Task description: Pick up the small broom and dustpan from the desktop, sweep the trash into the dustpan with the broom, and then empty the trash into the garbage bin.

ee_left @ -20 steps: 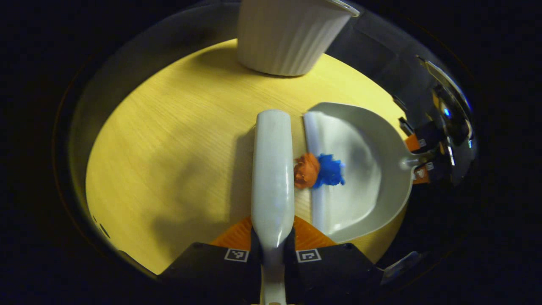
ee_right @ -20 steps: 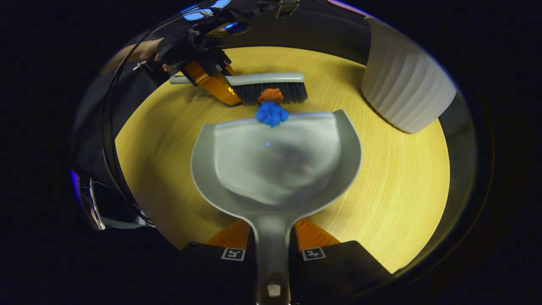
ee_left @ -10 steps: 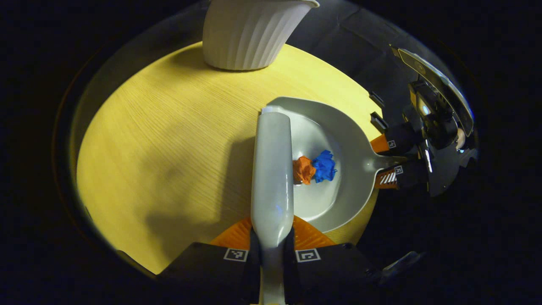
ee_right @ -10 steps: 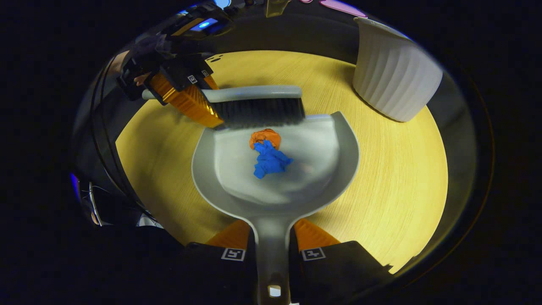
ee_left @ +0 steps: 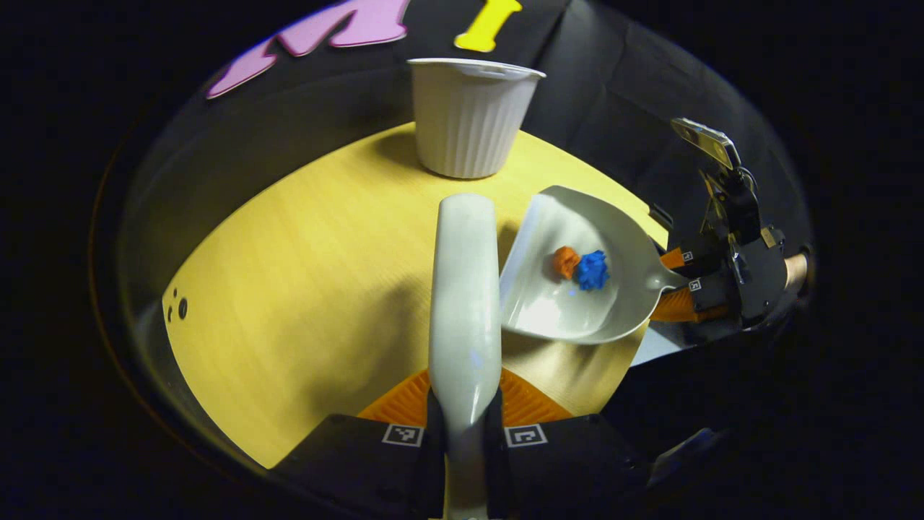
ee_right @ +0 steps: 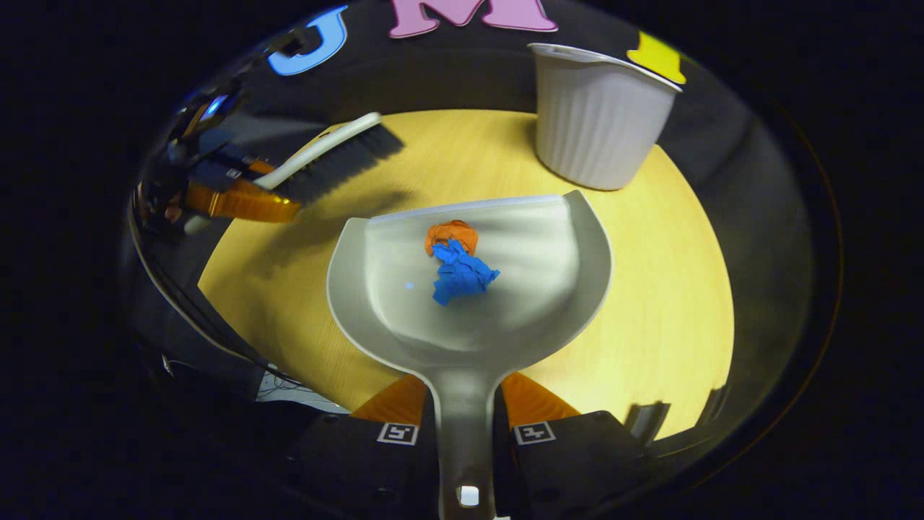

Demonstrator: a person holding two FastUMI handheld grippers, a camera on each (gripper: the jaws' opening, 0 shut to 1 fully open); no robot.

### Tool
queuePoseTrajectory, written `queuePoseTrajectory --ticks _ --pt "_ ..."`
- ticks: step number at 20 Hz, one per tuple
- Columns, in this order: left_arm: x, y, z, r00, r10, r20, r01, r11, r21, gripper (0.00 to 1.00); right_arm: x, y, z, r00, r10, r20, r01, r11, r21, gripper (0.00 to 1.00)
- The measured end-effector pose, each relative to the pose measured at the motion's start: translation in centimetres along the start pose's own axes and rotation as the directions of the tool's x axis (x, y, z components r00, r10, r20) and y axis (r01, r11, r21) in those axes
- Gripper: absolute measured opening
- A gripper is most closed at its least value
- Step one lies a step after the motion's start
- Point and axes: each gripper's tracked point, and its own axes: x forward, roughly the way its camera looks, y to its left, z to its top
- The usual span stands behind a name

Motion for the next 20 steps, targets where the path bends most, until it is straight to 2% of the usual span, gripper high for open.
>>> queuePoseTrajectory --ticks 1,3,7,8,9,10,11,15,16,20 --pt "0.3 0.4 -0.6 1.000 0.016 0.006 -0.015 0.999 -0.029 0.26 -1.0 -1.4 0.1 0.999 -0.032 0.018 0.032 0.999 0.012 0.33" --pt "1.1 0.6 -1.7 0.999 0.033 0.018 -0.032 0.996 -0.081 0.26 -3.4 -3.7 0.2 0.995 -0.083 0.052 0.081 0.995 0.052 0.33" --pt "0.0 0.9 -1.9 0.998 0.059 0.036 -0.054 0.990 -0.128 0.27 -7.3 -7.3 0.8 0.991 -0.110 0.070 0.097 0.980 0.174 0.33" --pt "-0.1 0.9 -2.0 0.996 0.073 0.044 -0.066 0.989 -0.132 0.27 -8.1 -8.0 1.0 0.991 -0.115 0.072 0.099 0.976 0.195 0.37" --pt "-0.2 0.9 -2.0 0.995 0.083 0.049 -0.075 0.988 -0.138 0.25 -8.8 -8.7 1.0 0.989 -0.123 0.077 0.105 0.973 0.205 0.37" --pt "-0.1 0.8 -1.9 0.994 0.088 0.057 -0.079 0.986 -0.150 0.25 -9.6 -9.7 1.3 0.987 -0.138 0.082 0.118 0.971 0.206 0.33" --pt "-0.1 0.8 -2.0 0.994 0.091 0.062 -0.080 0.983 -0.165 0.28 -10.4 -10.9 1.8 0.984 -0.154 0.087 0.134 0.970 0.204 0.33" --pt "-0.3 0.3 -3.3 0.991 0.114 0.064 -0.095 0.967 -0.238 0.27 -12.8 -14.7 5.6 0.973 -0.185 0.139 0.148 0.959 0.242 0.33" --pt "-0.5 0.2 -4.0 0.991 0.119 0.063 -0.099 0.962 -0.254 0.27 -13.4 -15.5 7.1 0.970 -0.187 0.157 0.143 0.956 0.257 0.29" --pt "-1.7 0.1 -7.4 0.989 0.141 0.052 -0.119 0.944 -0.308 0.25 -14.5 -18.2 12.7 0.954 -0.220 0.205 0.165 0.953 0.254 0.33"
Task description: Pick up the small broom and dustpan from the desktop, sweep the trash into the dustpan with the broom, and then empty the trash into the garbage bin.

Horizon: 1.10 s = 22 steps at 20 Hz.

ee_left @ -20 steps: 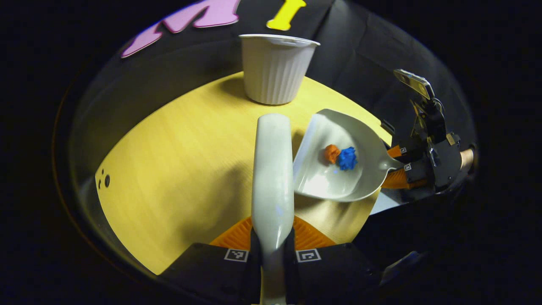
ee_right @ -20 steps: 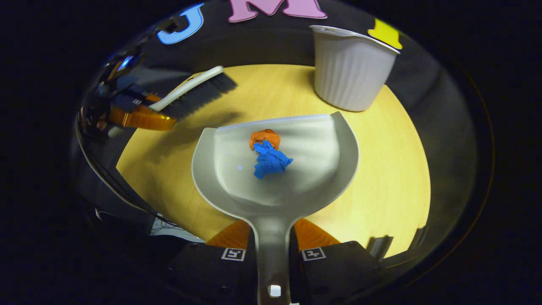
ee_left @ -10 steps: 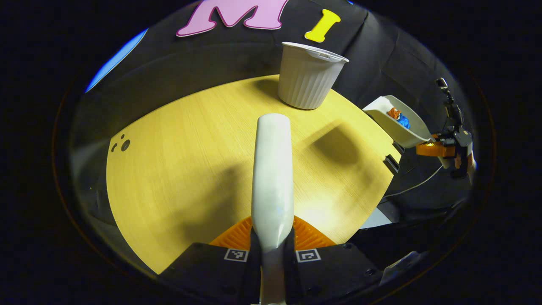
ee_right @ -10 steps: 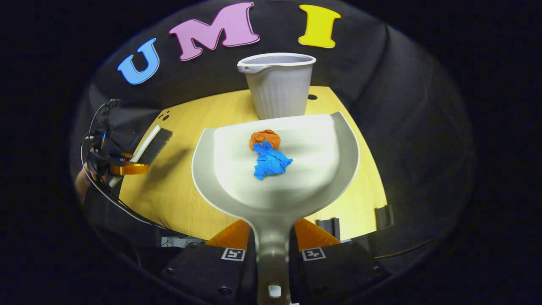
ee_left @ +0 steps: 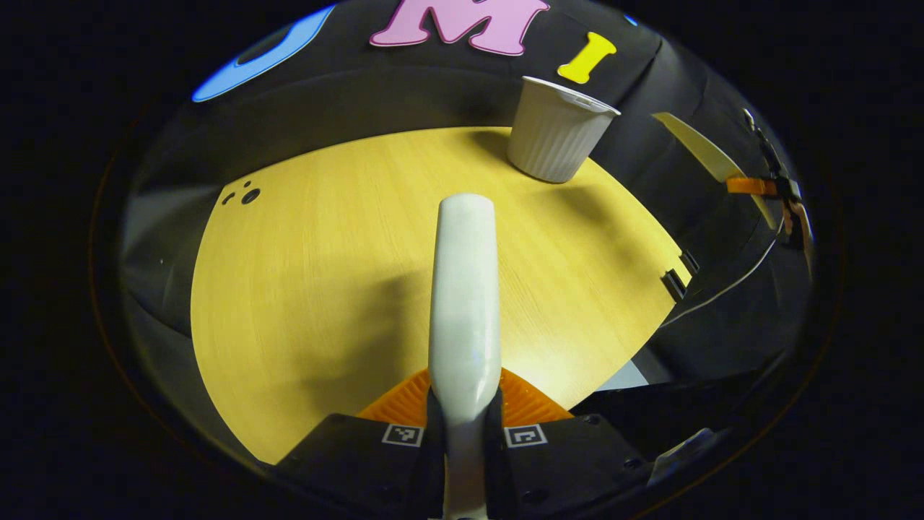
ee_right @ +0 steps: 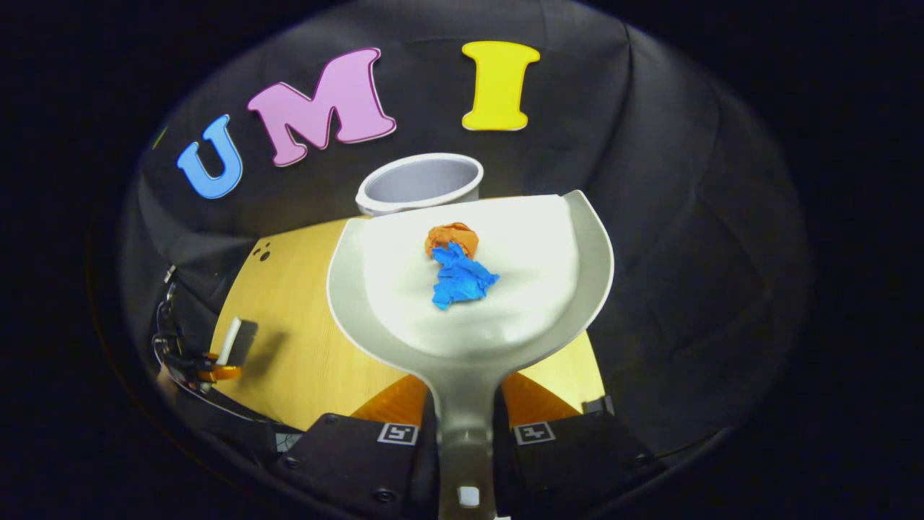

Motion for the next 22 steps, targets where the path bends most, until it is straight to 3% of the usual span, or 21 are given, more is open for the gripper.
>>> queuePoseTrajectory --ticks 5,11,14,15,17,18,22 --pt "-1.1 0.9 -1.6 0.999 0.031 0.026 -0.029 0.996 -0.083 0.28 3.1 0.0 6.1 0.999 -0.015 0.035 0.017 0.997 -0.069 0.33" --pt "-1.9 1.9 -2.0 0.994 0.083 0.067 -0.072 0.985 -0.155 0.24 8.7 1.3 11.8 0.998 -0.036 0.046 0.041 0.994 -0.097 0.33" --pt "-2.5 2.2 -2.2 0.991 0.099 0.085 -0.079 0.975 -0.210 0.26 11.1 1.5 13.6 0.995 -0.077 0.059 0.085 0.985 -0.152 0.29" --pt "-2.6 2.4 -2.4 0.991 0.106 0.087 -0.085 0.971 -0.222 0.27 11.8 1.5 14.1 0.994 -0.089 0.067 0.100 0.980 -0.172 0.33" --pt "-3.1 2.8 -2.7 0.989 0.123 0.087 -0.099 0.965 -0.243 0.24 12.9 1.5 14.8 0.991 -0.111 0.079 0.124 0.972 -0.200 0.33" --pt "-3.3 3.0 -2.9 0.988 0.130 0.087 -0.104 0.961 -0.255 0.26 13.5 1.6 15.2 0.989 -0.123 0.084 0.139 0.967 -0.215 0.29" --pt "-3.6 3.6 -3.2 0.985 0.151 0.087 -0.119 0.946 -0.303 0.27 15.8 1.0 16.6 0.973 -0.196 0.126 0.225 0.927 -0.300 0.33"
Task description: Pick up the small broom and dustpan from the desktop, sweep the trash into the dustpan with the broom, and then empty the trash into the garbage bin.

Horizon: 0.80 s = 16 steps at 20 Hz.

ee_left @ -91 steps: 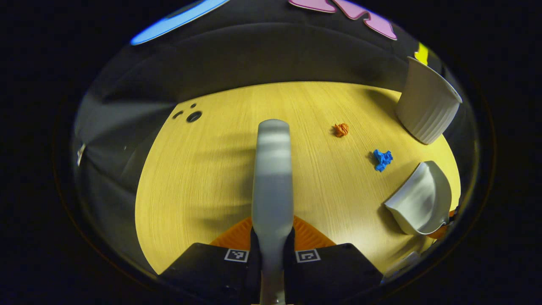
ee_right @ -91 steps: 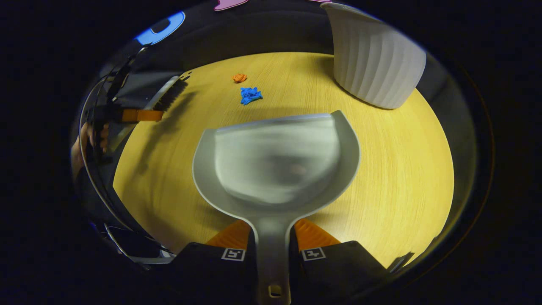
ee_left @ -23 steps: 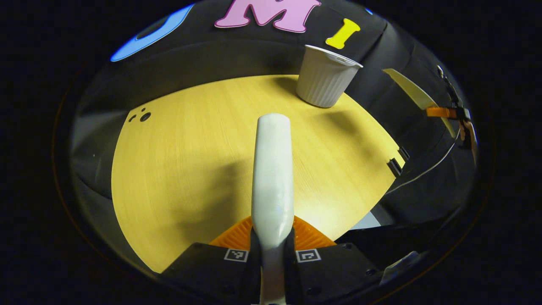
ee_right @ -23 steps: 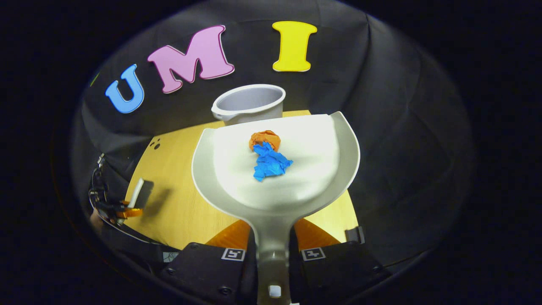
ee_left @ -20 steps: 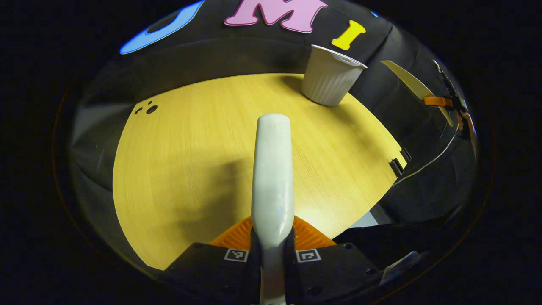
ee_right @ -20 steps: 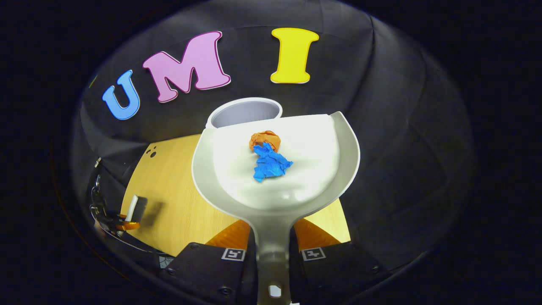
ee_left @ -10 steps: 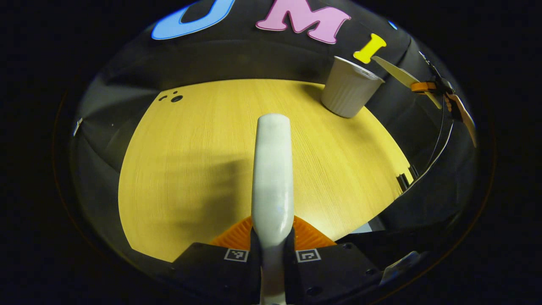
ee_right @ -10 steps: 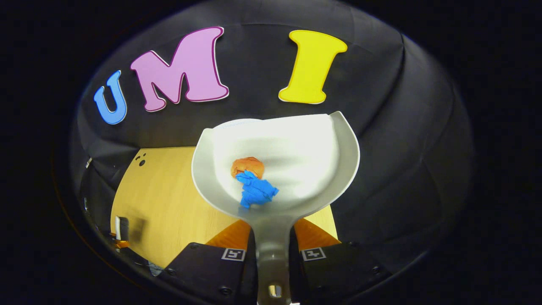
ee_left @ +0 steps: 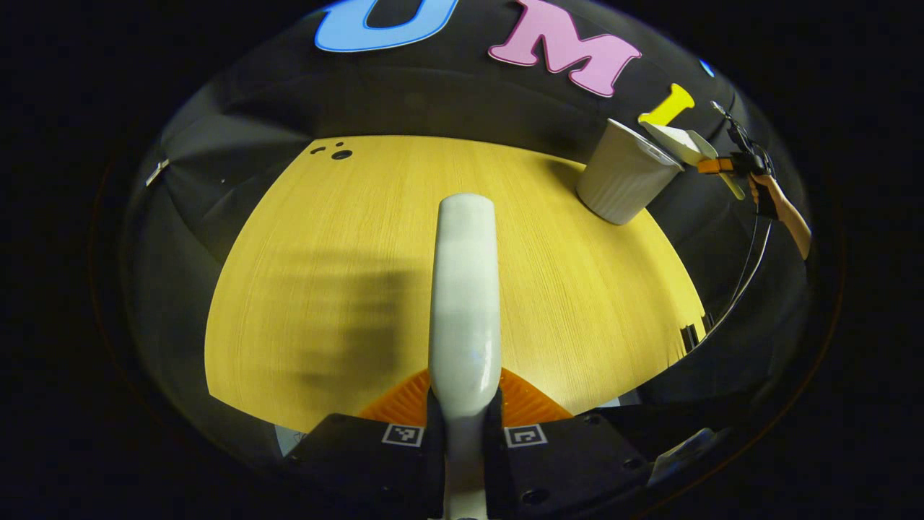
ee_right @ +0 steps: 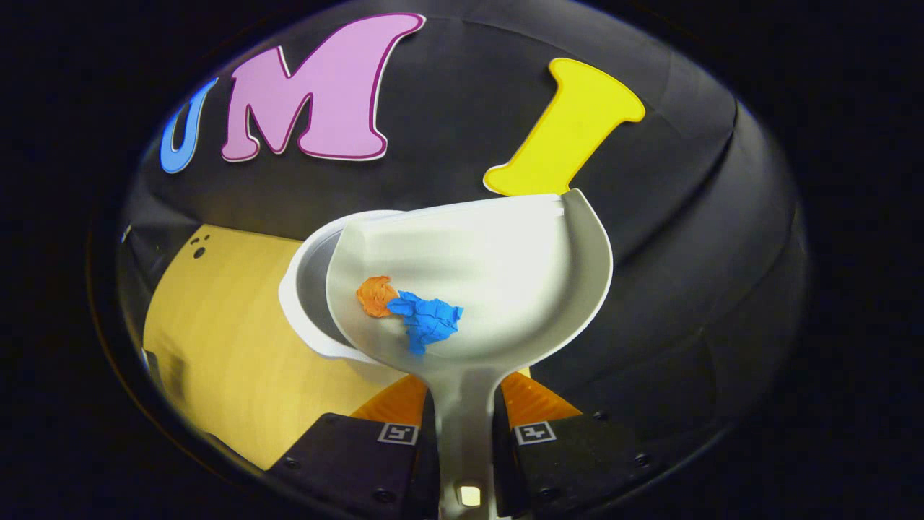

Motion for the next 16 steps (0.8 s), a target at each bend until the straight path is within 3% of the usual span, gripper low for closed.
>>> queuePoseTrajectory --ticks 4,9,13,14,15,16 --pt "-0.1 0.2 0.2 1.000 0.014 0.009 -0.014 0.999 -0.039 0.26 2.0 -0.9 1.2 0.991 -0.118 0.068 0.127 0.981 -0.146 0.33" --pt "0.2 0.3 0.6 1.000 0.027 0.005 -0.027 0.998 -0.063 0.28 2.5 -1.0 2.0 0.973 -0.180 0.143 0.220 0.910 -0.351 0.33" --pt "0.5 0.9 0.9 0.999 0.040 -0.003 -0.040 0.997 -0.065 0.25 2.3 -0.7 2.9 0.951 -0.207 0.230 0.301 0.798 -0.523 0.33" --pt "0.5 1.1 0.9 0.999 0.042 -0.006 -0.042 0.997 -0.066 0.25 2.2 -1.0 3.1 0.944 -0.212 0.251 0.321 0.765 -0.558 0.37" --pt "0.7 1.2 1.0 0.999 0.045 -0.008 -0.045 0.997 -0.069 0.28 2.1 -1.4 3.4 0.937 -0.218 0.272 0.341 0.736 -0.585 0.33" --pt "0.9 1.4 1.0 0.999 0.045 -0.010 -0.046 0.996 -0.074 0.28 1.9 -1.7 3.6 0.931 -0.220 0.291 0.357 0.711 -0.605 0.37"
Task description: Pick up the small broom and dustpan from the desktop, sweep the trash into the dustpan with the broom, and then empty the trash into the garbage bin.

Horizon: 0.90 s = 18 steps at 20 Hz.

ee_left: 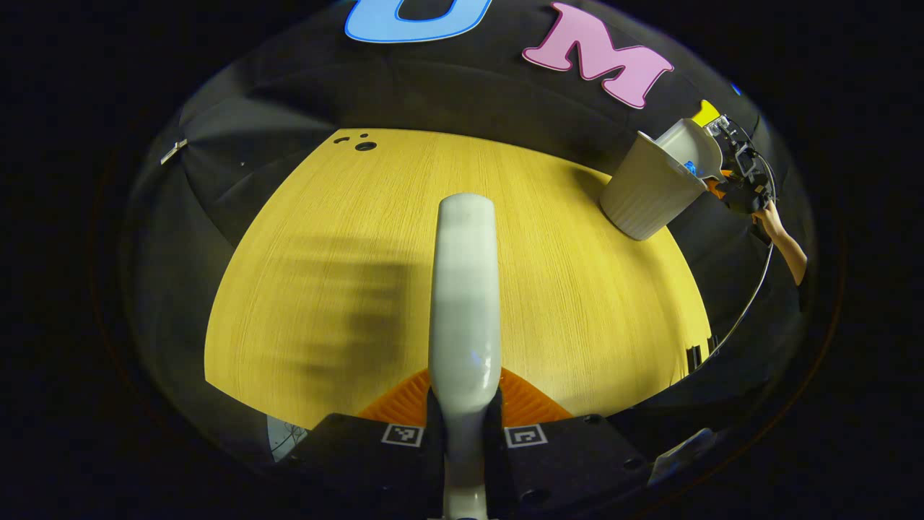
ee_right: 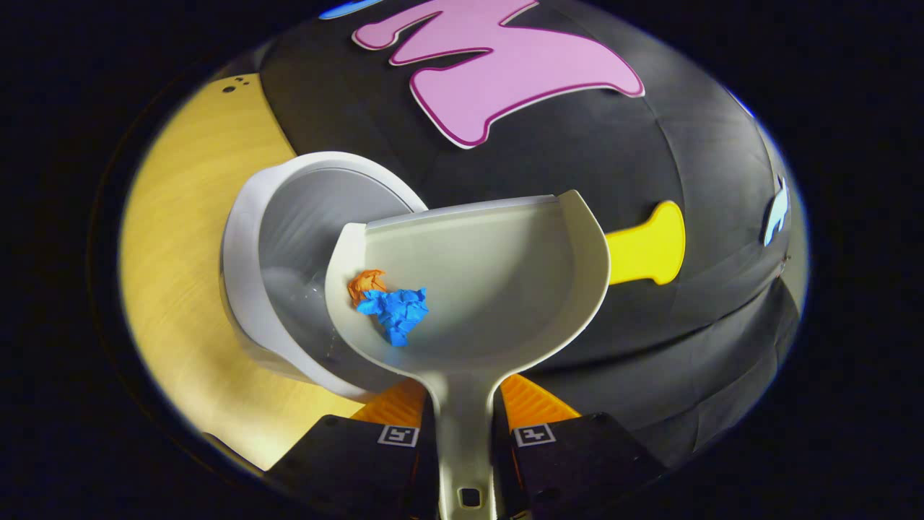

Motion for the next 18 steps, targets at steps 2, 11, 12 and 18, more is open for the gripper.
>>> queuePoseTrajectory --ticks 2,11,12,18 --pt "0.3 0.0 0.1 1.000 -0.004 0.001 0.004 1.000 -0.008 0.27 -0.2 -0.4 -0.5 0.999 -0.024 0.022 0.025 0.998 -0.055 0.33" --pt "1.8 0.2 0.1 1.000 -0.010 -0.023 0.010 1.000 -0.021 0.27 0.6 -2.2 -0.3 0.986 -0.096 0.135 0.139 0.919 -0.369 0.33" --pt "2.0 0.1 0.0 1.000 -0.009 -0.025 0.009 1.000 -0.021 0.27 0.4 -2.2 -0.3 0.985 -0.099 0.141 0.148 0.905 -0.398 0.33" --pt "2.3 0.3 0.1 1.000 -0.002 -0.023 0.001 0.999 -0.042 0.27 0.5 -1.7 -0.3 0.992 -0.058 0.115 0.096 0.928 -0.360 0.33"
